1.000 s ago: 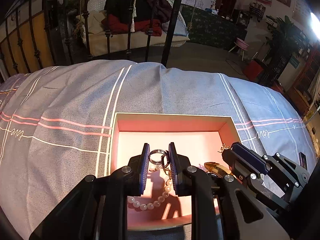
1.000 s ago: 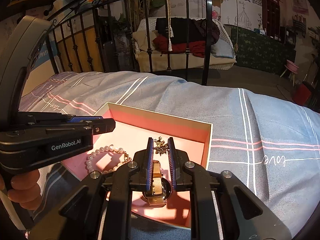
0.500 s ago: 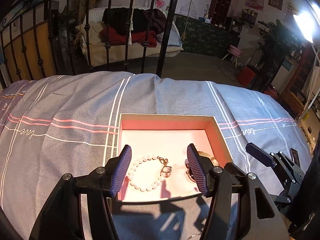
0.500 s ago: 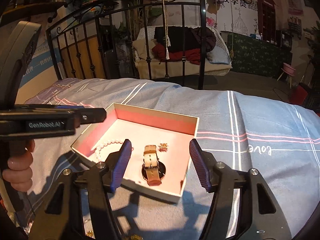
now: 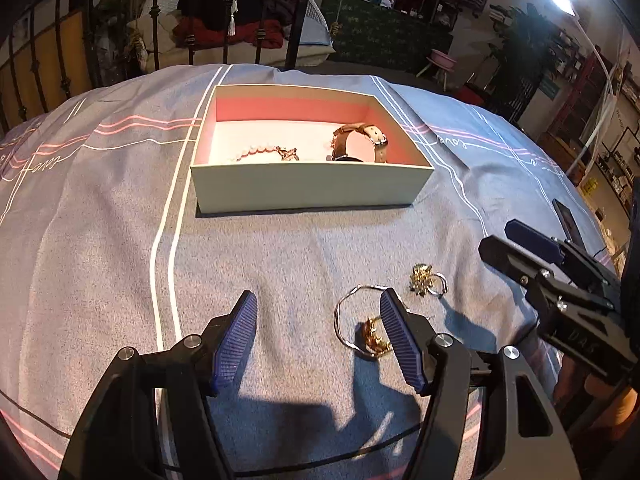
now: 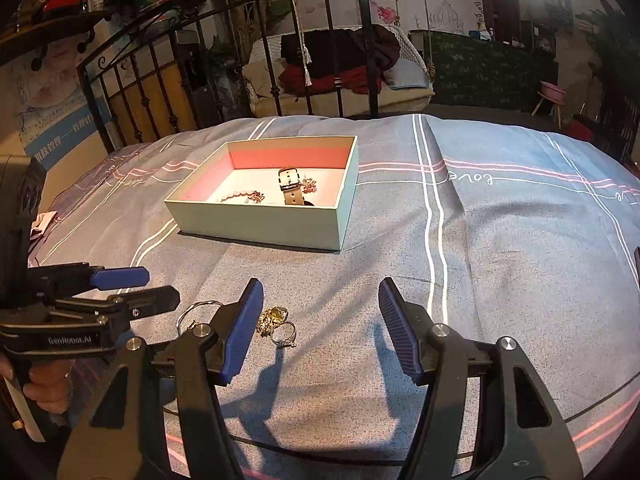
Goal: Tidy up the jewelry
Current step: 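Move both grippers toward the silver bangle and remaining gold earrings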
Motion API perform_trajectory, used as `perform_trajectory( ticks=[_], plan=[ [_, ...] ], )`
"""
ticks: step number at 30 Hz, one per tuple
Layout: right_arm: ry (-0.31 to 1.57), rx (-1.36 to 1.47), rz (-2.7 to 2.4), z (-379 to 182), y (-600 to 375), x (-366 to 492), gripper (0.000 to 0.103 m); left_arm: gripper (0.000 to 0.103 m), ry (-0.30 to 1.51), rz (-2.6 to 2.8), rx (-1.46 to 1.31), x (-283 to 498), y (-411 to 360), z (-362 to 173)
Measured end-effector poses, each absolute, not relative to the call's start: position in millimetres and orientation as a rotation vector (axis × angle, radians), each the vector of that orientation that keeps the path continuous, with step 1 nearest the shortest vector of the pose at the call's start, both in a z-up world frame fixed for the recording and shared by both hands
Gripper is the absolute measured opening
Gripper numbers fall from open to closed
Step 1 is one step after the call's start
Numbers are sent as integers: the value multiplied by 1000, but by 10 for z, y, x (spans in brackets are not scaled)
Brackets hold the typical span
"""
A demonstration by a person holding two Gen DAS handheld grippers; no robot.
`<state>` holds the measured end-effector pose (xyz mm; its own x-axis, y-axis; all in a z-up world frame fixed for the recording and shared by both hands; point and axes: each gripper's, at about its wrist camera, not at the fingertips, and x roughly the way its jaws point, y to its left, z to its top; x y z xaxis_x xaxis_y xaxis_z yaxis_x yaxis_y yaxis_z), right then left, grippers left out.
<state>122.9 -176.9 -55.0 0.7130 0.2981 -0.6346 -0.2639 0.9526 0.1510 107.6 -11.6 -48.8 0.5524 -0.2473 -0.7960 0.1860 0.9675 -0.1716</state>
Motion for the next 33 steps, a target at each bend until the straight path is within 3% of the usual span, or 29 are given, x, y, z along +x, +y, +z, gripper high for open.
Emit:
perform_trajectory(
  ticks=[11, 25, 33],
  plan=[
    [757, 20, 280, -635, -1845, 1119, 60, 63, 942, -278, 143, 851, -354, -746],
    [791, 23, 251, -750, -1892, 1119, 60, 66, 921, -262, 212, 970, -494, -786],
    [803, -37, 317, -923, -1769, 1075, 62, 42, 882, -292, 228, 925, -546, -767]
  ],
)
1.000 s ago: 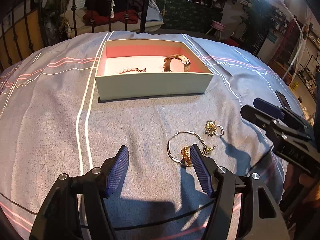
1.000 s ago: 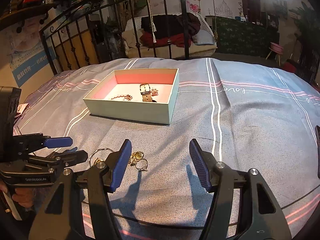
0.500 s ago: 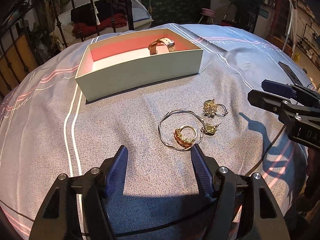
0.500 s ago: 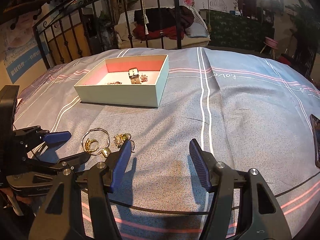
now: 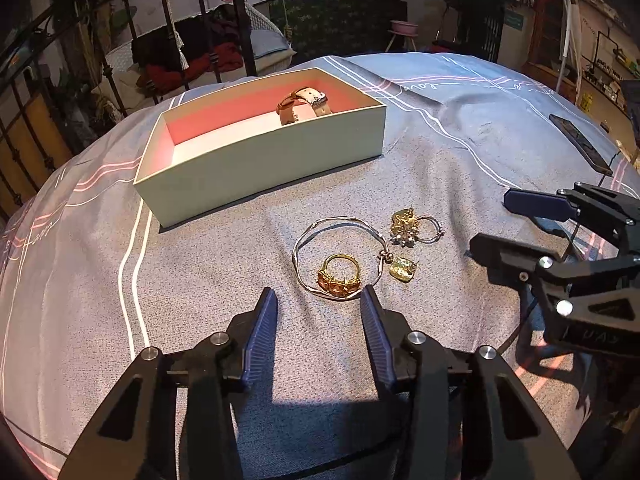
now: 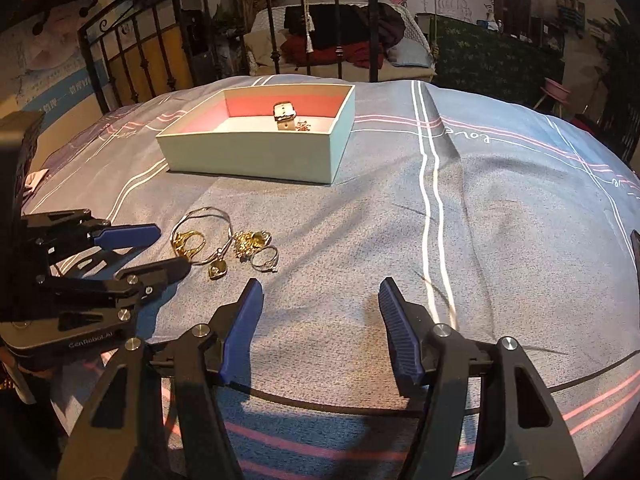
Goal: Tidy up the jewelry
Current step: 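Move both grippers toward the silver bangle and remaining gold earrings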
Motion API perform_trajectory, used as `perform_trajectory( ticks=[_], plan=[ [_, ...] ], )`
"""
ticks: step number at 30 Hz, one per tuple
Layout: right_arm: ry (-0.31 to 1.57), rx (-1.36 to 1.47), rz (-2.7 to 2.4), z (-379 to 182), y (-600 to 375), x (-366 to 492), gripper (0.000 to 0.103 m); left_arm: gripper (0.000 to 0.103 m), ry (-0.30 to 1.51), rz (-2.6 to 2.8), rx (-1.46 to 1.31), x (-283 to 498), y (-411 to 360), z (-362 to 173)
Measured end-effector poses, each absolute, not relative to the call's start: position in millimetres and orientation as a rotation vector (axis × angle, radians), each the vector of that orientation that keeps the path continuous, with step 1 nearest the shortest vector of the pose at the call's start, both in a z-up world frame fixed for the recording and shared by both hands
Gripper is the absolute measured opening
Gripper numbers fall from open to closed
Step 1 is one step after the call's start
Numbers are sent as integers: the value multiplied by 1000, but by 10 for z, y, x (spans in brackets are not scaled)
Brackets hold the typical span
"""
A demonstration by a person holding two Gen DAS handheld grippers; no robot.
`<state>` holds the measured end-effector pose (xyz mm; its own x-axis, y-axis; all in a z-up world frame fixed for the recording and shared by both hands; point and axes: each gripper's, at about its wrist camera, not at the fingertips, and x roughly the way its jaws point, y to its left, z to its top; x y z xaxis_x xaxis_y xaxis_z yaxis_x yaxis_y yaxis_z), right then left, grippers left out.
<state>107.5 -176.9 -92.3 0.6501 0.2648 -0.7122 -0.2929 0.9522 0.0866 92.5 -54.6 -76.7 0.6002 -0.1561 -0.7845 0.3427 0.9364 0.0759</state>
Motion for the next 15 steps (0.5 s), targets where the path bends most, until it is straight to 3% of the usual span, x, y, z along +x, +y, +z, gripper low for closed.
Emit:
perform_trajectory(
  ticks=[10, 13, 15],
  plan=[
    [784, -81, 354, -967, -1687, 999, 64, 44, 876, -316, 177, 862, -439, -751],
    [786, -90, 359, -966, -1675, 993, 65, 53, 891, -337, 157, 949, -463, -749],
    [790, -88, 361, -967, -1684, 1000, 65, 64, 905, -361, 182, 1015, -532, -764]
  ],
)
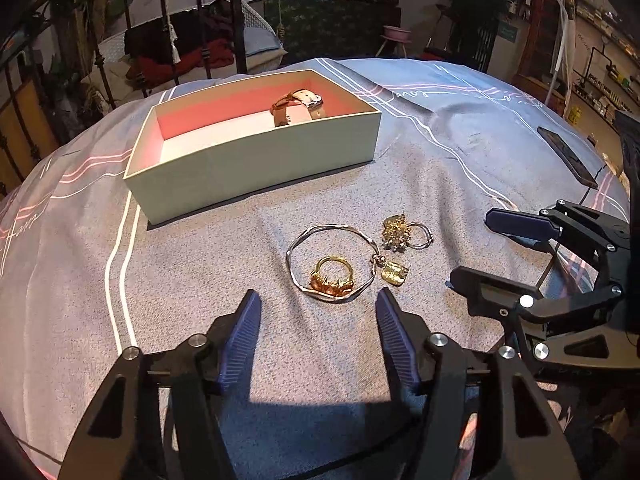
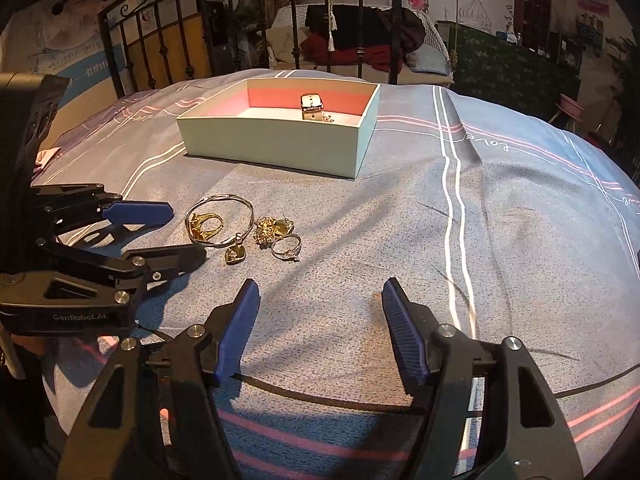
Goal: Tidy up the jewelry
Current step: 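Move both grippers toward the silver bangle and remaining gold earrings, then grasp the gold earrings with the right gripper while the left gripper closes on the silver bangle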
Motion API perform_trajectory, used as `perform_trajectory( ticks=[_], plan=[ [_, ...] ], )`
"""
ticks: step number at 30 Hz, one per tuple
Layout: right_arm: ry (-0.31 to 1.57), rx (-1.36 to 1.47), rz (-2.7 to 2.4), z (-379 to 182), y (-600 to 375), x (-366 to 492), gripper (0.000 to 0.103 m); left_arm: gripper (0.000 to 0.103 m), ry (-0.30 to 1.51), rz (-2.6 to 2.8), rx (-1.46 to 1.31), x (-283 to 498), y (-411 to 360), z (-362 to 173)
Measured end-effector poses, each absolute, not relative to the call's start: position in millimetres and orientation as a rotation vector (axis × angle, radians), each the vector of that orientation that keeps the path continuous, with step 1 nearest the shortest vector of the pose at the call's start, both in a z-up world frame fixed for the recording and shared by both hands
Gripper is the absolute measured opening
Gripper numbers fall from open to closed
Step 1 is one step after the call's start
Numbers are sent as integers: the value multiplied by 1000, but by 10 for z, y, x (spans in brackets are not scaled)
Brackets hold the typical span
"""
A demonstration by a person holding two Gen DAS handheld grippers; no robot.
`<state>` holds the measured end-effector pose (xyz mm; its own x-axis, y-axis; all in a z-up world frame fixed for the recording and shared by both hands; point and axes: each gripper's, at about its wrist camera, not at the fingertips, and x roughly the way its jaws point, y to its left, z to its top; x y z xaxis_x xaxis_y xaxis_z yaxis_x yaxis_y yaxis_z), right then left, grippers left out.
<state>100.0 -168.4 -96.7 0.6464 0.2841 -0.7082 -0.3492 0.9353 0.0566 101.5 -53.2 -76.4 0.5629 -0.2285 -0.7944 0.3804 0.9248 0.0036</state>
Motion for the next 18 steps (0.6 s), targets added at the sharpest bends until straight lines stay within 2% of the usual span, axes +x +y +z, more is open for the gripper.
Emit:
perform_trajectory(
  ticks=[2, 4, 7, 9, 10, 15, 18],
  plan=[
    [792, -86, 362, -967, -1685, 1004, 65, 70, 914, -362, 241, 1078, -621, -791],
    [796, -85, 363, -963, -1691, 1009, 65, 71, 936, -361, 258, 1167, -662, -797],
    [802, -91, 369, -961, -1684, 1035, 67, 65, 947, -387, 260, 1255, -676, -810],
    [806, -100, 375, -959, -1663, 1047, 68, 53, 944, -414, 248, 1262, -670, -807],
    [809, -105, 378, -957, -1649, 1060, 68, 50, 940, -421, 245, 1257, -663, -798],
    [822, -166, 411, -941, -1508, 1188, 66, 50, 930, -420, 206, 1249, -599, -770],
    [834, -208, 433, -934, -1420, 1304, 57, 50, 926, -398, 151, 1262, -513, -718]
  ],
)
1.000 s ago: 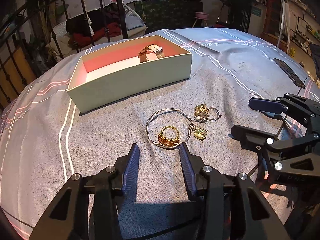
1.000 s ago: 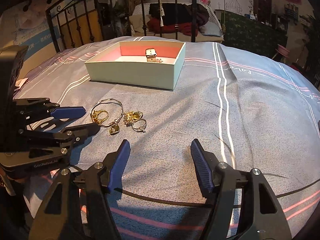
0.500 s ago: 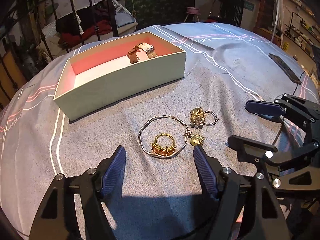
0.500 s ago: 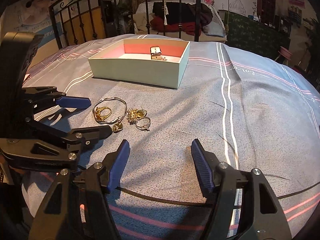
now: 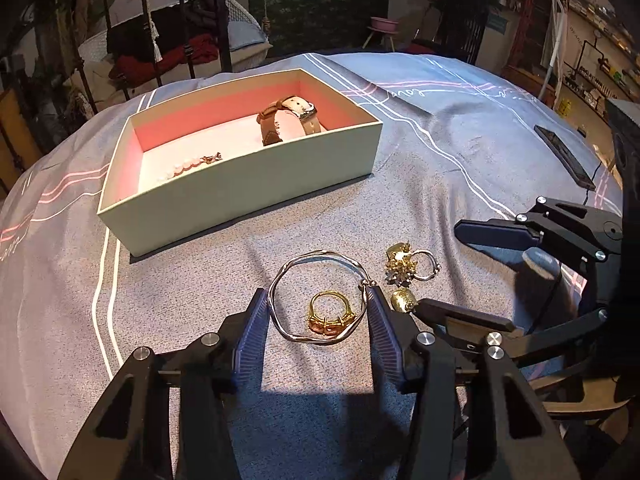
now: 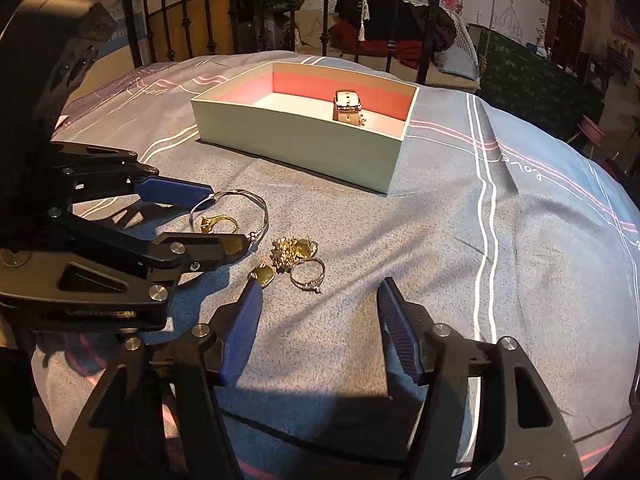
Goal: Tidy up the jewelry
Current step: 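Grasp the gold earrings with the right gripper while the left gripper closes on the silver bangle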
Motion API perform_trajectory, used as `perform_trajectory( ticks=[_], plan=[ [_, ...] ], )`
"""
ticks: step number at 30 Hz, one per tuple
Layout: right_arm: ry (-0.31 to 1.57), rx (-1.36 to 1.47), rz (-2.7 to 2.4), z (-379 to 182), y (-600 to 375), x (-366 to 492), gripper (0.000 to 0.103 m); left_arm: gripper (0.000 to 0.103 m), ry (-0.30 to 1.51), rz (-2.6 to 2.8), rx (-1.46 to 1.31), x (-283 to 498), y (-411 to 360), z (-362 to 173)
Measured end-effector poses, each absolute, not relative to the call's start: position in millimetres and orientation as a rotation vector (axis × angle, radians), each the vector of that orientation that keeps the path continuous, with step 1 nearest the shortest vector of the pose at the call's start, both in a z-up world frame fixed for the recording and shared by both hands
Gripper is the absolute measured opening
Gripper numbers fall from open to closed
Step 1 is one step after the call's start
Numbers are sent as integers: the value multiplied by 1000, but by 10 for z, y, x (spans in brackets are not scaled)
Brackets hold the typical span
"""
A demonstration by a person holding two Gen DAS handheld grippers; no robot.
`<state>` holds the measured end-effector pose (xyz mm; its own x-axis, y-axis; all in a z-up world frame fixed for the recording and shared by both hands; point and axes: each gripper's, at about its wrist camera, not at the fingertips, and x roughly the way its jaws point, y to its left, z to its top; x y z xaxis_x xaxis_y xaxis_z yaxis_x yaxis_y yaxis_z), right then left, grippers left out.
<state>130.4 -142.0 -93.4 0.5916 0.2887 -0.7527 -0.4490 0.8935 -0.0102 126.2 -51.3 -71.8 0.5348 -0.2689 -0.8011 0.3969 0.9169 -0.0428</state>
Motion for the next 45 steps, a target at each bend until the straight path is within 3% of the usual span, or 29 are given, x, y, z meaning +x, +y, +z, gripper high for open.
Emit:
perform_trajectory(
  ticks=[3, 6, 19, 39, 45],
  plan=[
    [852, -226, 455, -920, -1366, 1389, 44, 50, 904, -381, 90, 1262, -398, -628],
    [850, -258, 502, -921, -1291, 1359, 19, 50, 881, -379, 57, 1227, -327, -537],
    [762, -212, 504, -834, -1368, 1102, 10, 50, 881, -377, 28, 1098, -276, -530],
    [885, -197, 472, -948, -1258, 1399, 10, 50, 896, -374, -16, 1095, -210, -598],
    [825, -180, 470, -881, -1300, 1299, 1, 50, 887, -381, -13, 1072, -205, -574]
  ],
)
